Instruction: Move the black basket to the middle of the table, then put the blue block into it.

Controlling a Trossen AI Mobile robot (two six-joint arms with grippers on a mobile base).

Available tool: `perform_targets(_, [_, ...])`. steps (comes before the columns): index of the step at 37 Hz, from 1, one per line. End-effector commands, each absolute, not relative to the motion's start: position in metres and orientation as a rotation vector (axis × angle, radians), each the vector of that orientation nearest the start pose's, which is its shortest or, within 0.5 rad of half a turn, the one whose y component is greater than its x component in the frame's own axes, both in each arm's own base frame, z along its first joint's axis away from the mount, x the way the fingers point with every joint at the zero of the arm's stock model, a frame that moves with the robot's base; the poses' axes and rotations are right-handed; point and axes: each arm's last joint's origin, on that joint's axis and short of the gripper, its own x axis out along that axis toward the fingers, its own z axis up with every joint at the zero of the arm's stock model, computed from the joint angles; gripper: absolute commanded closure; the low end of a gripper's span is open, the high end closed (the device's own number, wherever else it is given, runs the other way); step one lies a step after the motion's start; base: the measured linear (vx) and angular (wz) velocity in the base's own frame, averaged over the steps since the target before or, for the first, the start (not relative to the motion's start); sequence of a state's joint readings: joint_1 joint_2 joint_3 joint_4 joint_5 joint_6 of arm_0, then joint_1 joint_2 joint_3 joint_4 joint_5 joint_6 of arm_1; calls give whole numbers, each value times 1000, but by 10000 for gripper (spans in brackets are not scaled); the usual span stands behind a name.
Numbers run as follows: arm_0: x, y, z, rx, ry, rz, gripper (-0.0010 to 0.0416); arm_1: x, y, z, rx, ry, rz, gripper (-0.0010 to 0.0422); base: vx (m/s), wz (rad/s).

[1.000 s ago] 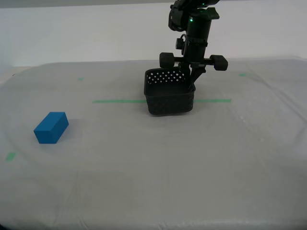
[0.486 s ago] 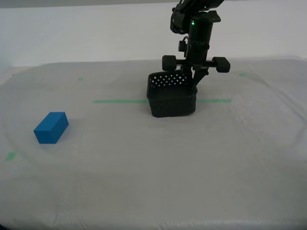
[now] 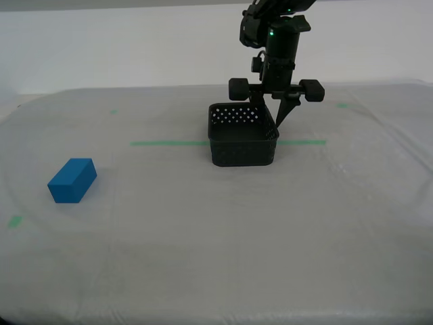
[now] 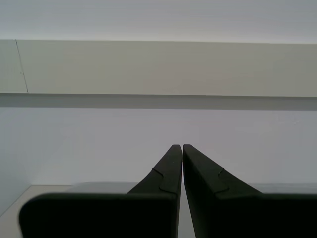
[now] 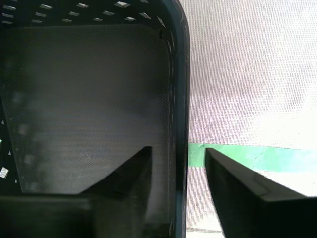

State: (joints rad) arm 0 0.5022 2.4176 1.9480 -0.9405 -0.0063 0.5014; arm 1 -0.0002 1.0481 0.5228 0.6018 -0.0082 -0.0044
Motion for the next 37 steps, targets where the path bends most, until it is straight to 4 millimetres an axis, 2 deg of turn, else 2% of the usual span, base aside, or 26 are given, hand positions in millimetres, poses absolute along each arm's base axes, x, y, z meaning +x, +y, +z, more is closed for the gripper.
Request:
perform_targets(1, [420, 231, 126, 57, 1428, 65, 210, 227, 0, 269, -3, -83, 6, 412, 0, 0])
perform_targets(13, [421, 232, 126, 19, 1412, 109, -1, 227, 0, 269, -3, -83, 6, 412, 0, 0])
perform_targets(14, [421, 232, 126, 16, 1409, 112, -5, 227, 0, 269, -3, -83, 6, 412, 0, 0])
perform_targets(17, [421, 232, 127, 17, 1407, 114, 28, 227, 0, 269, -3, -83, 6, 412, 0, 0])
perform_targets(20, [421, 233, 127, 17, 1407, 115, 38, 227, 0, 269, -3, -83, 6, 412, 0, 0])
perform_targets(27, [420, 233, 127, -1, 1410, 129, 1, 227, 0, 269, -3, -83, 6, 412, 0, 0])
perform_targets(32, [419, 233, 127, -11, 1422, 141, 18, 227, 0, 269, -3, -83, 6, 412, 0, 0])
perform_targets(37, [418, 234, 131, -9, 1417, 145, 10, 227, 0, 269, -3, -83, 6, 412, 0, 0])
